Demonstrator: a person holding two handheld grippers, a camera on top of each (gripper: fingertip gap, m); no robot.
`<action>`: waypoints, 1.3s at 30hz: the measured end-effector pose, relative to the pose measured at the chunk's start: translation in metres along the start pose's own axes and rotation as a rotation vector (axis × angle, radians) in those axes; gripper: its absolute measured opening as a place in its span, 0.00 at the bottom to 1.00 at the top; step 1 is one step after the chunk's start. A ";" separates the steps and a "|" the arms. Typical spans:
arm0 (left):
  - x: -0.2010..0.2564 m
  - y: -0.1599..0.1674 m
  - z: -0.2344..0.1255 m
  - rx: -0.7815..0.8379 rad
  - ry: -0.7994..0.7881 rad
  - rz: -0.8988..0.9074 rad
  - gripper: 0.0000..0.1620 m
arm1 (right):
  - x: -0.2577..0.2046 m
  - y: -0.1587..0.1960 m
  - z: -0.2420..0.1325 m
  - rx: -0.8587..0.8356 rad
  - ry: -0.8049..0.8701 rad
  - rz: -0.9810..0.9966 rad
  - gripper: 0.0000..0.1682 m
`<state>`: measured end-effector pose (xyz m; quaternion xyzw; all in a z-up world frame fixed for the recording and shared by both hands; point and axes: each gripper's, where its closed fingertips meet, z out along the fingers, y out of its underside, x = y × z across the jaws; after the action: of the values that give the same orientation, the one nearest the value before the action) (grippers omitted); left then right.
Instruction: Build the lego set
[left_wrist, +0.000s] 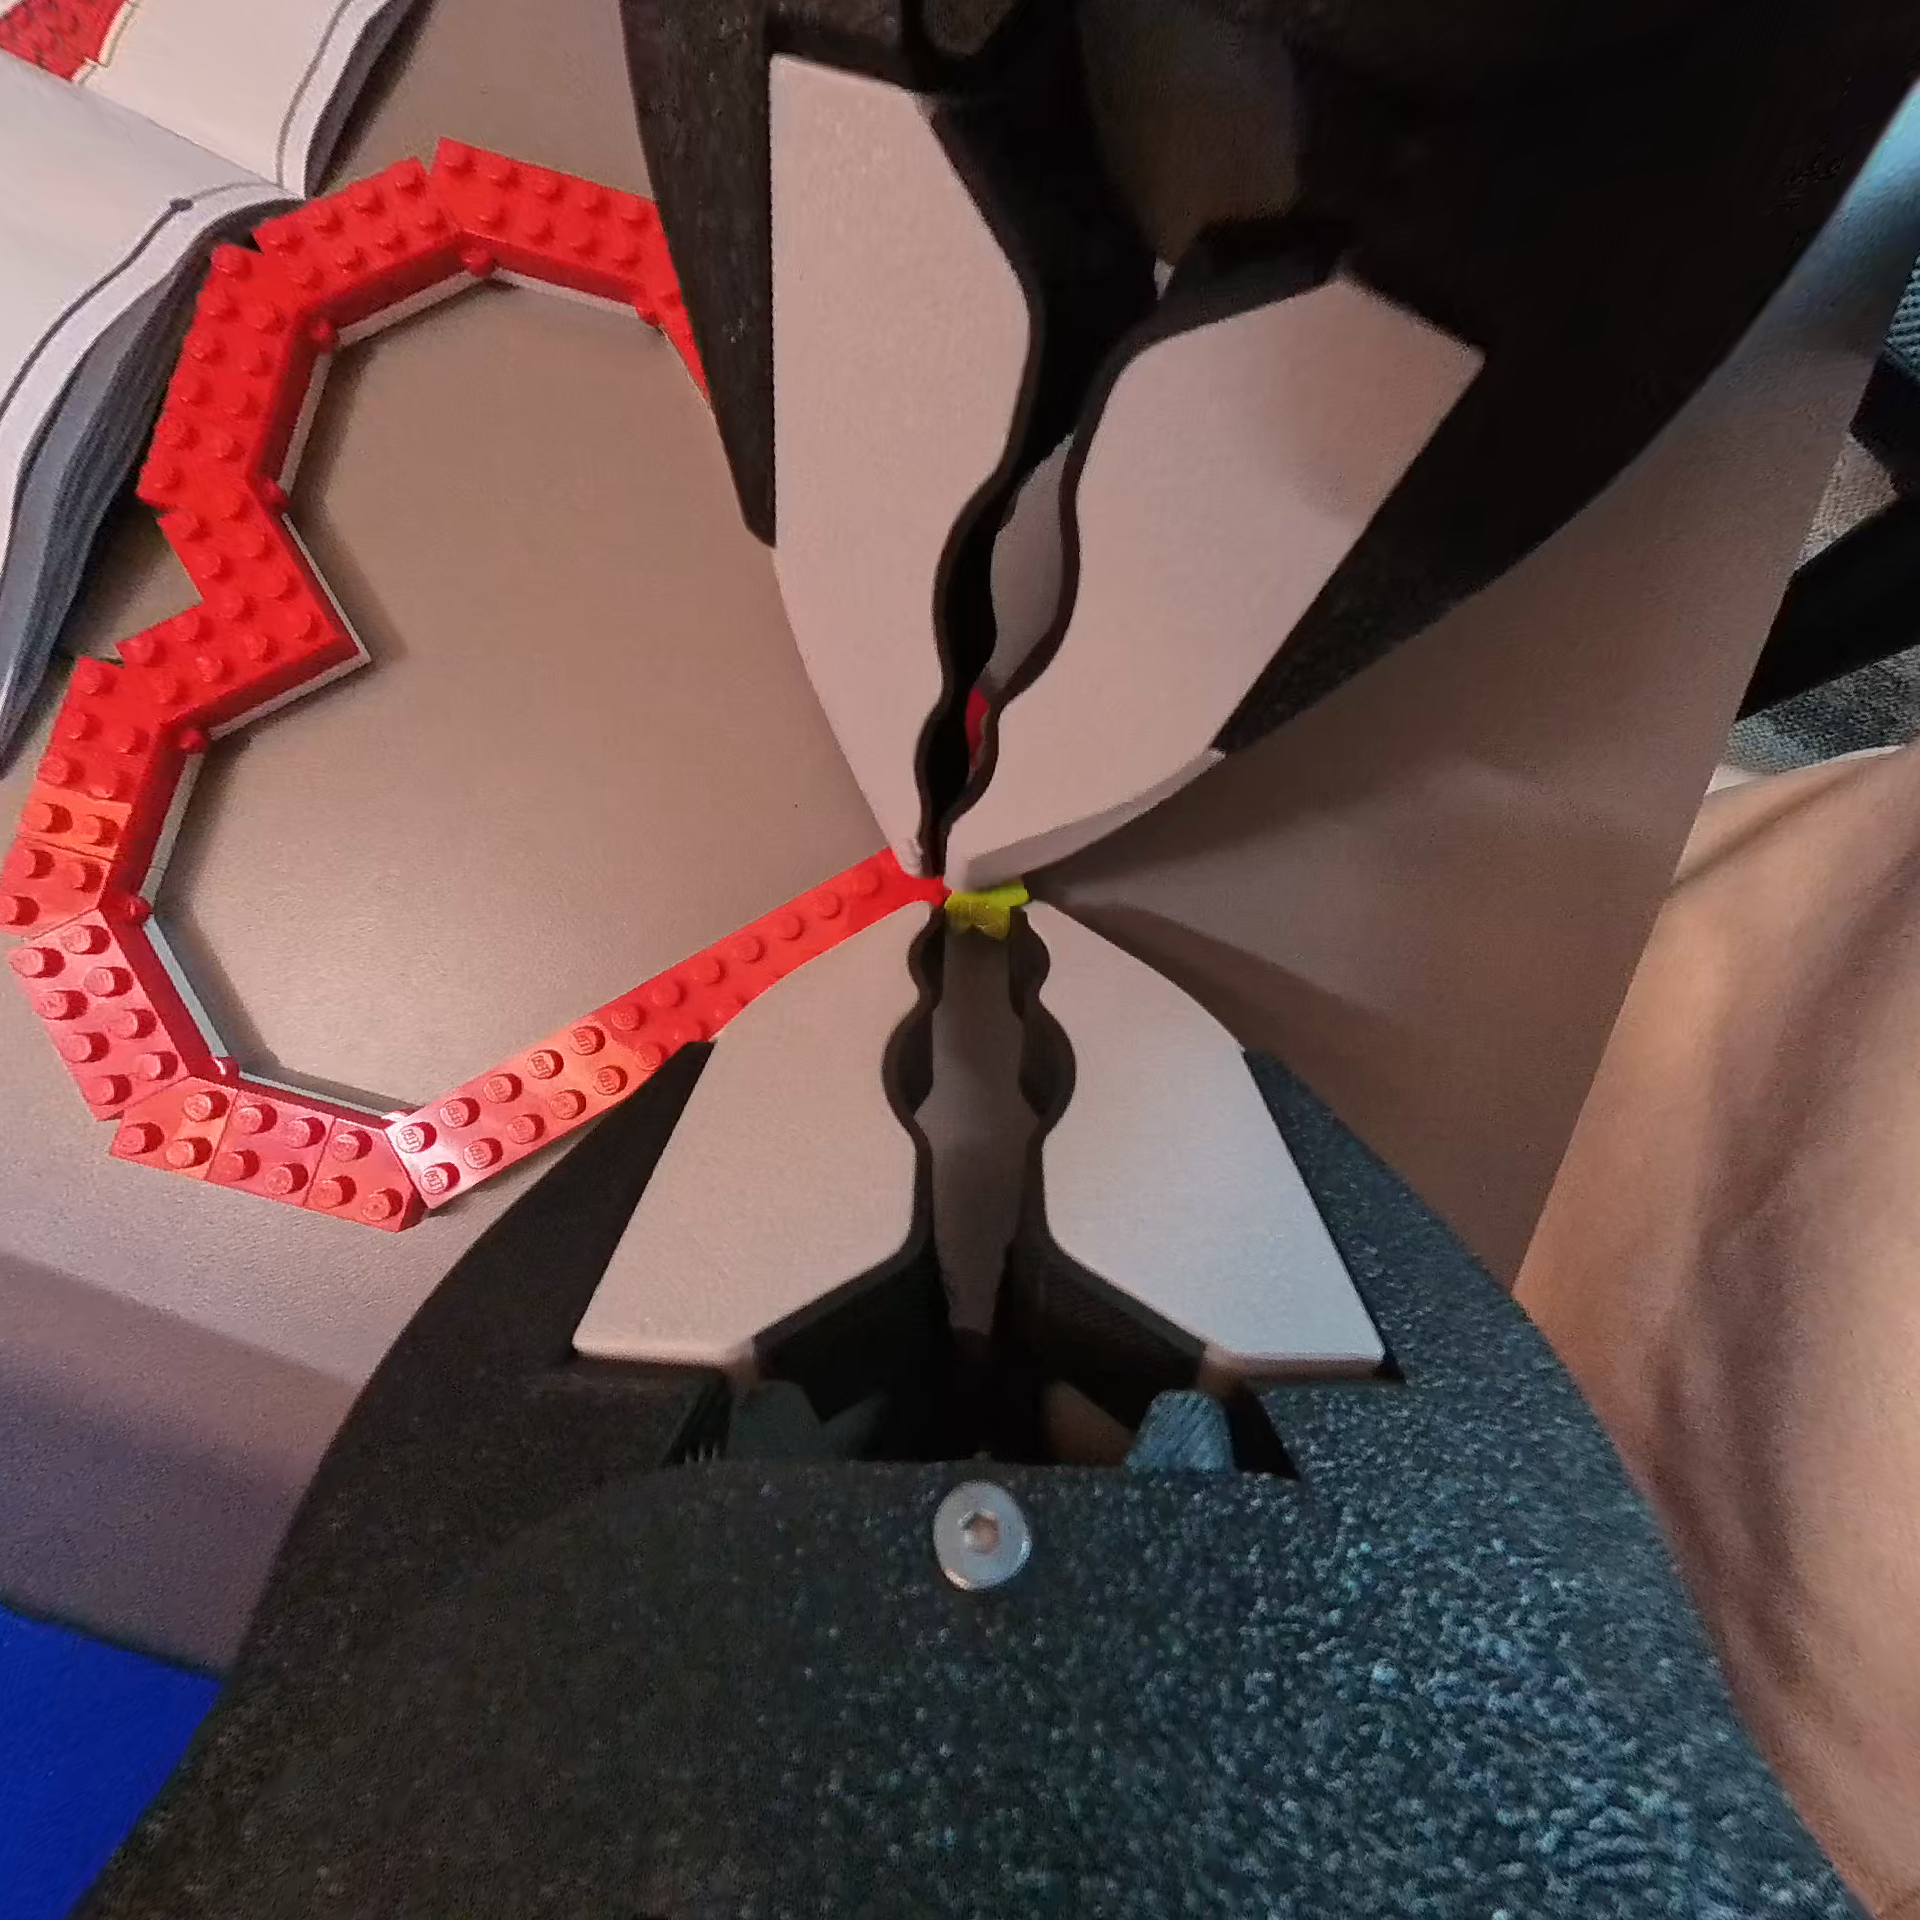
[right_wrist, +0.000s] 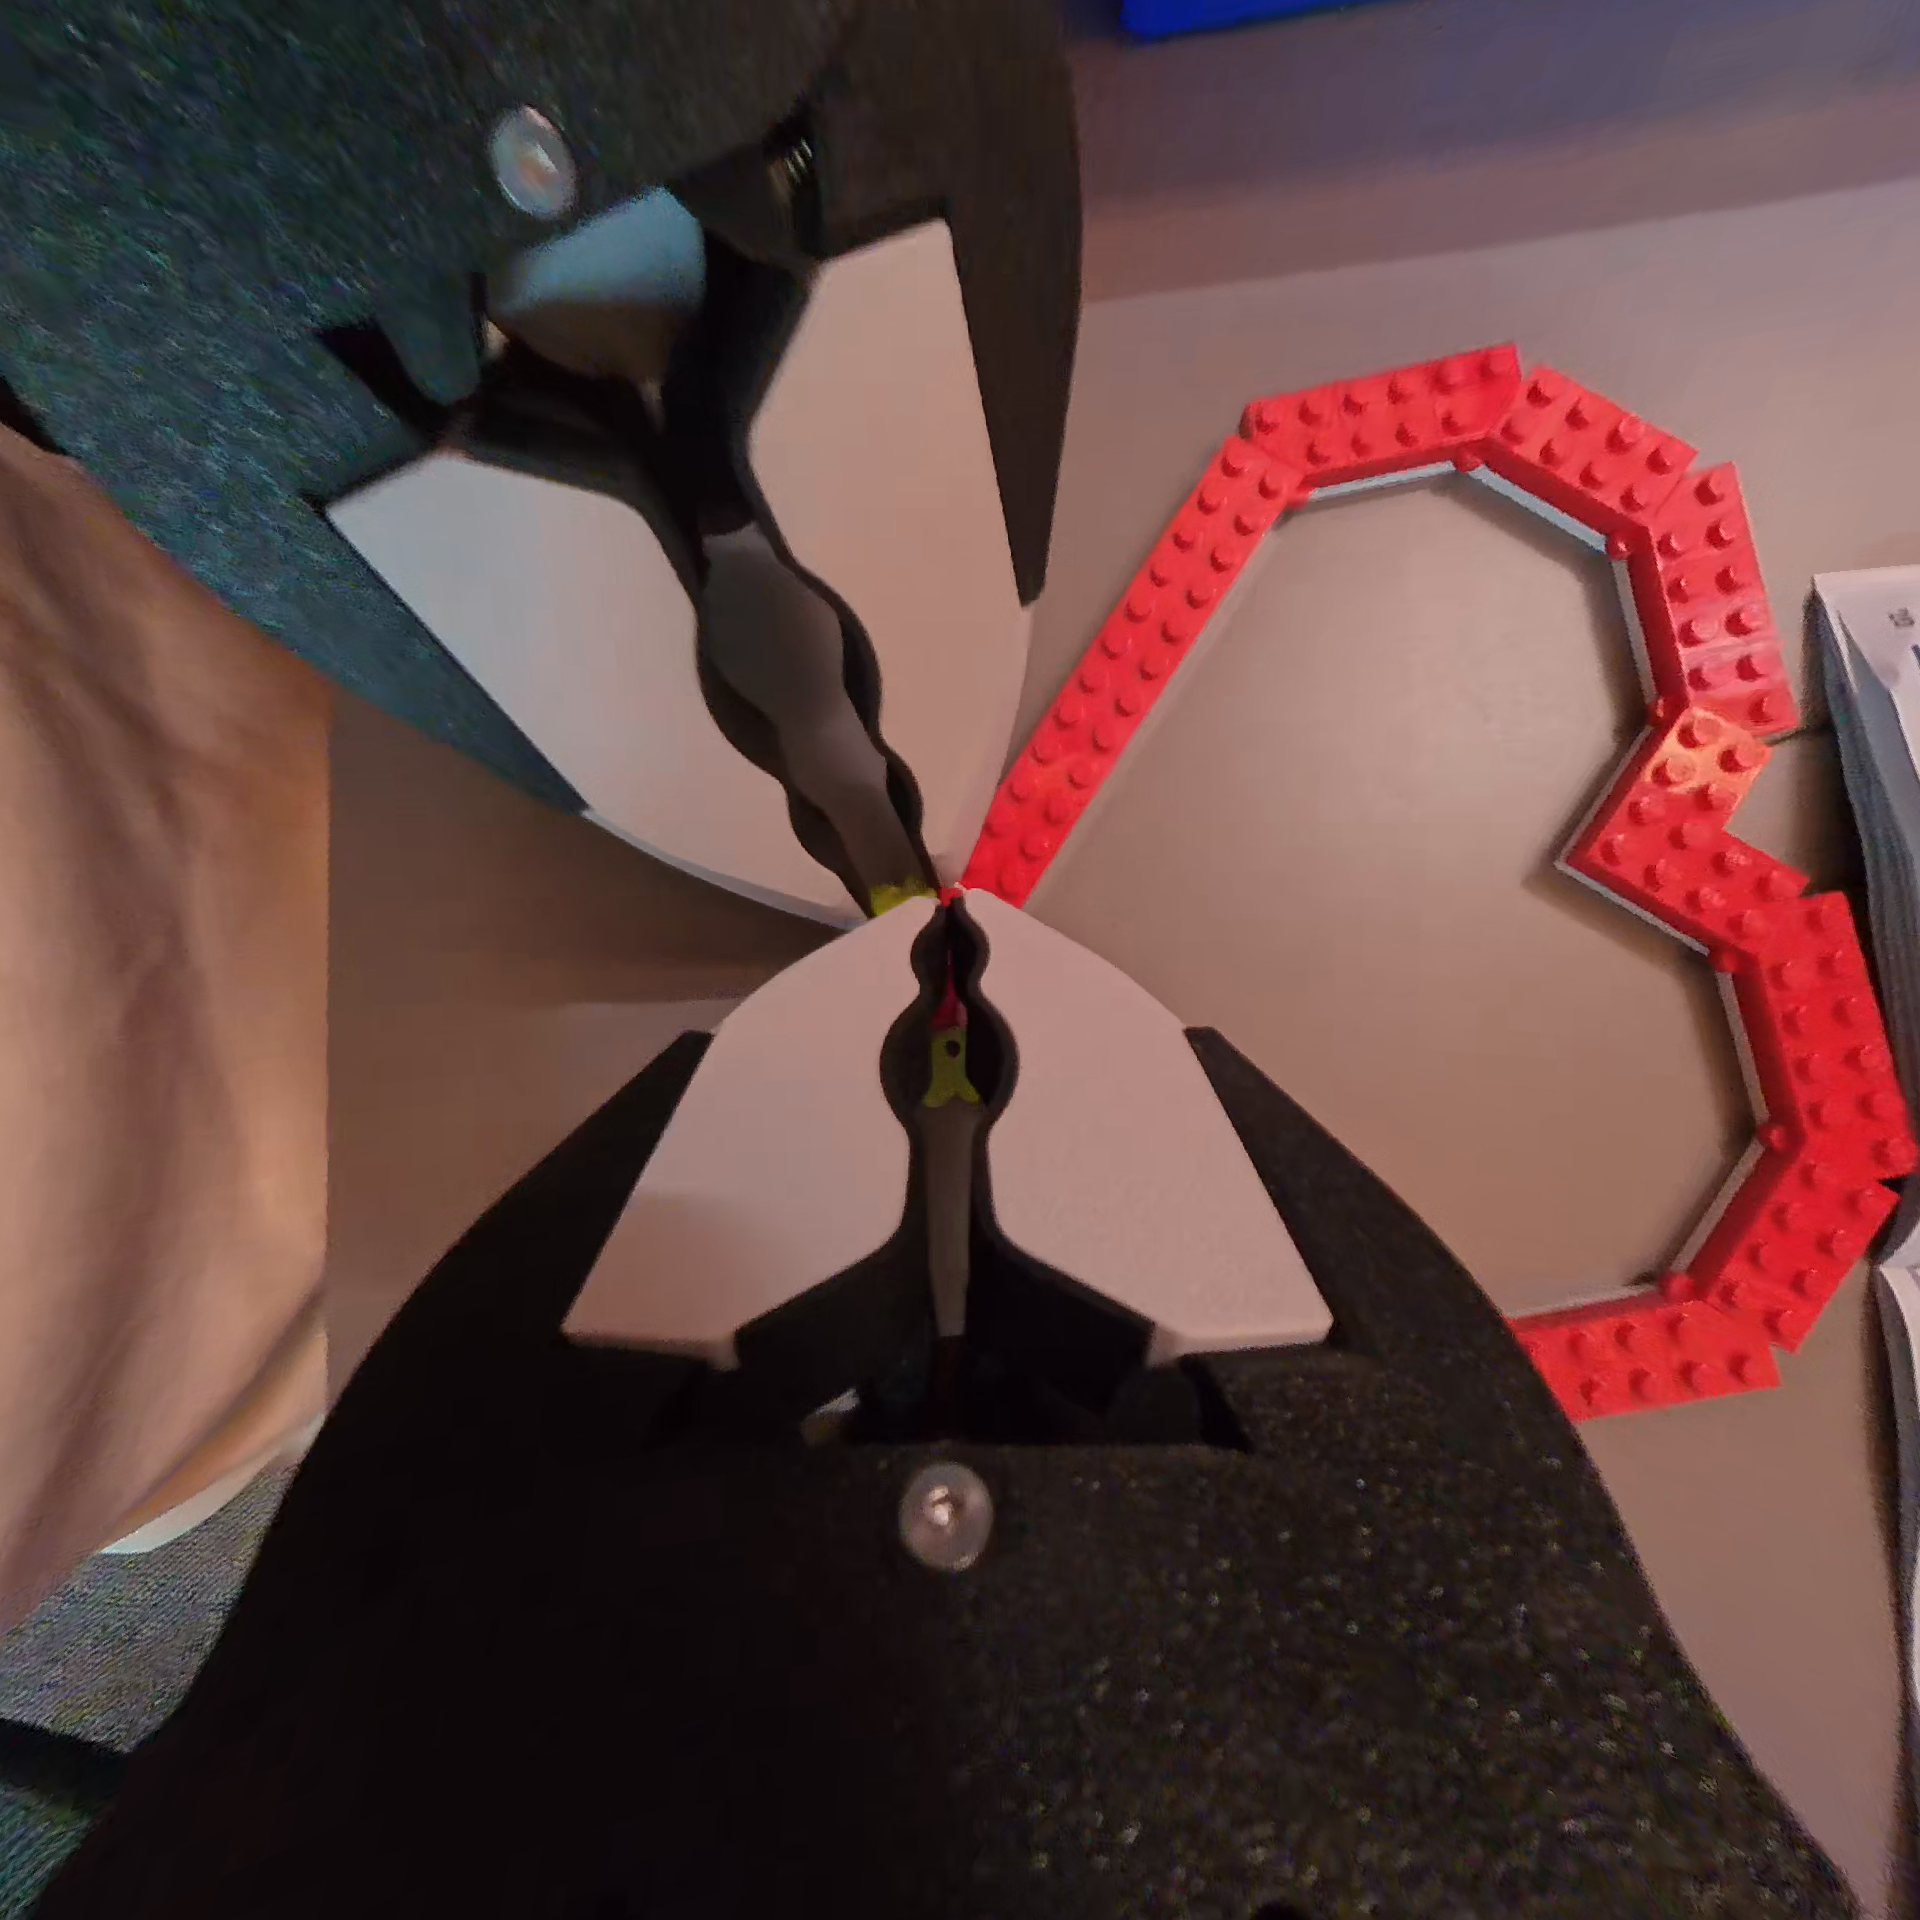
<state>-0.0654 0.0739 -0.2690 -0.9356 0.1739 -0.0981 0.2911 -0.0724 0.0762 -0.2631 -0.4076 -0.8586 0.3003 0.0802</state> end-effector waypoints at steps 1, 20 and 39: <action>0.000 0.000 0.000 -0.001 0.002 -0.002 0.07 | -0.002 -0.002 0.000 0.009 -0.017 0.000 0.00; -0.002 0.007 0.003 -0.035 -0.001 -0.022 0.04 | -0.014 0.009 0.018 0.021 -0.068 -0.043 0.01; -0.018 0.017 -0.038 0.261 -0.238 0.017 0.08 | -0.032 0.018 -0.112 0.773 0.247 0.183 0.08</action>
<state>-0.0973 0.0480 -0.2499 -0.8933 0.1320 -0.0059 0.4297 0.0037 0.1114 -0.1795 -0.4551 -0.6268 0.5553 0.3028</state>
